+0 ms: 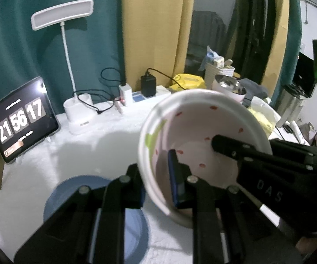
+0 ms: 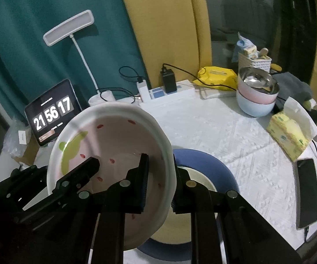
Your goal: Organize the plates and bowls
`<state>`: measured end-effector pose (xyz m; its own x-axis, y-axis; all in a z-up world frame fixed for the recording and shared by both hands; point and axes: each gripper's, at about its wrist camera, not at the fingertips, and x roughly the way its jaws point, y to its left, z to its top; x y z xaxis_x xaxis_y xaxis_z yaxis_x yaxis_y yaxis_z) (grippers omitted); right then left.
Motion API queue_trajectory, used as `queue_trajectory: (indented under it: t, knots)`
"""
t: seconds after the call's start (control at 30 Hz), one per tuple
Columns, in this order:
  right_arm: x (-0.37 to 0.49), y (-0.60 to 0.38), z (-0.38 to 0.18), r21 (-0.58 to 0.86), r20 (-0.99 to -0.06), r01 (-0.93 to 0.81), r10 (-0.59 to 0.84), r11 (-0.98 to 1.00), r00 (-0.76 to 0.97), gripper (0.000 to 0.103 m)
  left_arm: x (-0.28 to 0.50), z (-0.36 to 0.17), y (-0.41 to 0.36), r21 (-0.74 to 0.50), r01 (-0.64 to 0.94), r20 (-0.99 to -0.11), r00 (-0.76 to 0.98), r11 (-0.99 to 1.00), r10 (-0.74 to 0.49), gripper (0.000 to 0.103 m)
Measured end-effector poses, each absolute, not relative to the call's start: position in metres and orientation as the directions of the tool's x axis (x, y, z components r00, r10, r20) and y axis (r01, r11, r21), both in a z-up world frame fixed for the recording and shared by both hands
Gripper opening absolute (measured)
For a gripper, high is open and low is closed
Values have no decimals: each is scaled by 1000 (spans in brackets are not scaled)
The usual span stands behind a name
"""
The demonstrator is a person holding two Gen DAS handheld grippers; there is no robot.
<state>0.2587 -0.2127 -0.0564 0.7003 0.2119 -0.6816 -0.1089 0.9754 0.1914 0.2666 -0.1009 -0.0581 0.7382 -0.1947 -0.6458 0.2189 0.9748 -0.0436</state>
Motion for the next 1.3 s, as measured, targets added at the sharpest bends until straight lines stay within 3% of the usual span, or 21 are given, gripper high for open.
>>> queue_trajectory:
  t: [1.3]
  knots:
    - [253, -262, -115, 240, -749, -47, 216, 970, 626, 18, 277, -105, -149, 10, 269, -722, 669, 963, -179, 17]
